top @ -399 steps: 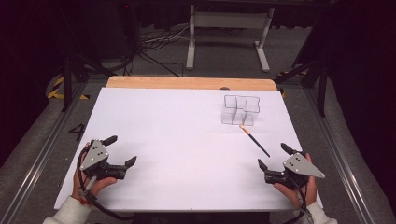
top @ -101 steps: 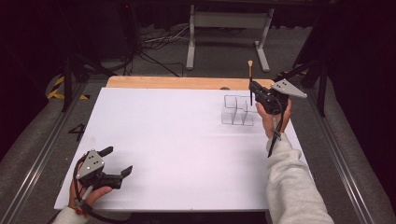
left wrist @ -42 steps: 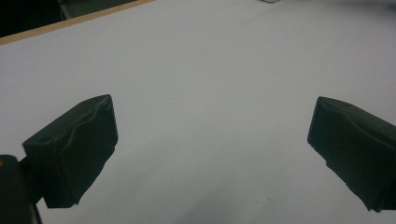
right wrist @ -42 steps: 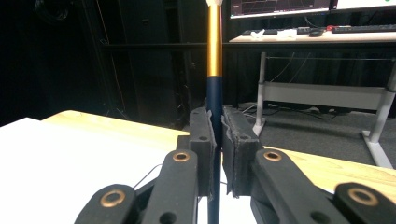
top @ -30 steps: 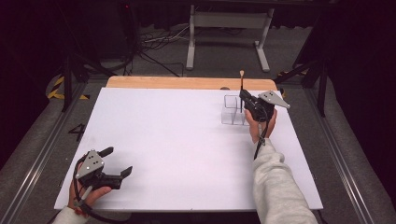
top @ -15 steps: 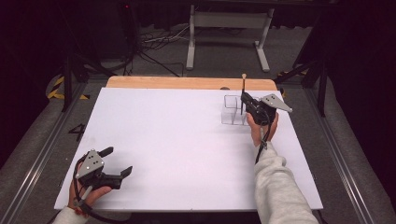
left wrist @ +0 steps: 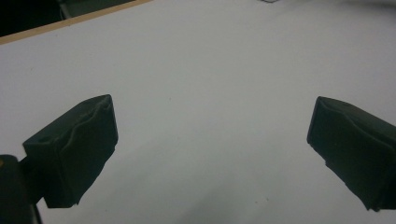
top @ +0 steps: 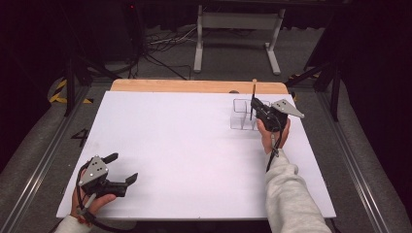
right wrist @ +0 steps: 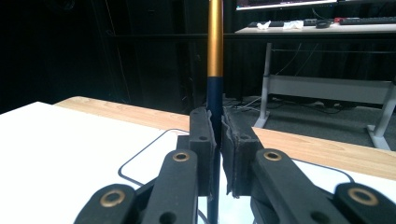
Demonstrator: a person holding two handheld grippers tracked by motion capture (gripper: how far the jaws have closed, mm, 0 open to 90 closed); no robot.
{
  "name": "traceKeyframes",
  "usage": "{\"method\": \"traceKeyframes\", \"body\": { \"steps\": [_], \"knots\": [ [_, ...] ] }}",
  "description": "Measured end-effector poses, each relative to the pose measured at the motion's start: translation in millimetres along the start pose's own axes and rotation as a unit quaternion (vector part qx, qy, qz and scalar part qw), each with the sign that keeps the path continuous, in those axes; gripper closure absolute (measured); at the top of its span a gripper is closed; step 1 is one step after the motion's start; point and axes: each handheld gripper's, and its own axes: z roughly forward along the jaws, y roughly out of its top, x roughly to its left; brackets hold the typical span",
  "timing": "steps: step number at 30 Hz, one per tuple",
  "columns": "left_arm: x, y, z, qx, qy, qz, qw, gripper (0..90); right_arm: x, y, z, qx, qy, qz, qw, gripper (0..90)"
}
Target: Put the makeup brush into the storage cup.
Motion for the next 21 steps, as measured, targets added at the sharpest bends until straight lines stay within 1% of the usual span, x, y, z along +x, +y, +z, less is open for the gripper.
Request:
{"method": "traceKeyframes", "body": {
  "steps": [5, 9, 12, 21],
  "knots": [
    [0.1, -0.1, -0.1, 0.001, 0.000, 0.000, 1.0000, 2.5, 0.1, -1.1, -0.4, 0.002, 0.003, 0.001, 1.0000, 83.3],
    [-0.2, 0.1, -0.5, 0.001, -0.002, 0.003, 1.0000, 2.5, 0.7, -1.9, -0.9, 0.000, 0.009, 0.006, 0.9999, 83.3],
    [0.1, 0.3, -1.0, -0.001, -0.001, 0.003, 1.0000, 2.5, 1.5, -3.3, -0.4, 0.005, 0.008, 0.001, 1.0000, 83.3],
    [-0.3, 0.4, -0.9, 0.000, -0.002, 0.004, 1.0000, 2.4, 1.1, -3.4, -0.6, 0.006, 0.012, 0.001, 0.9999, 83.2]
  ]
}}
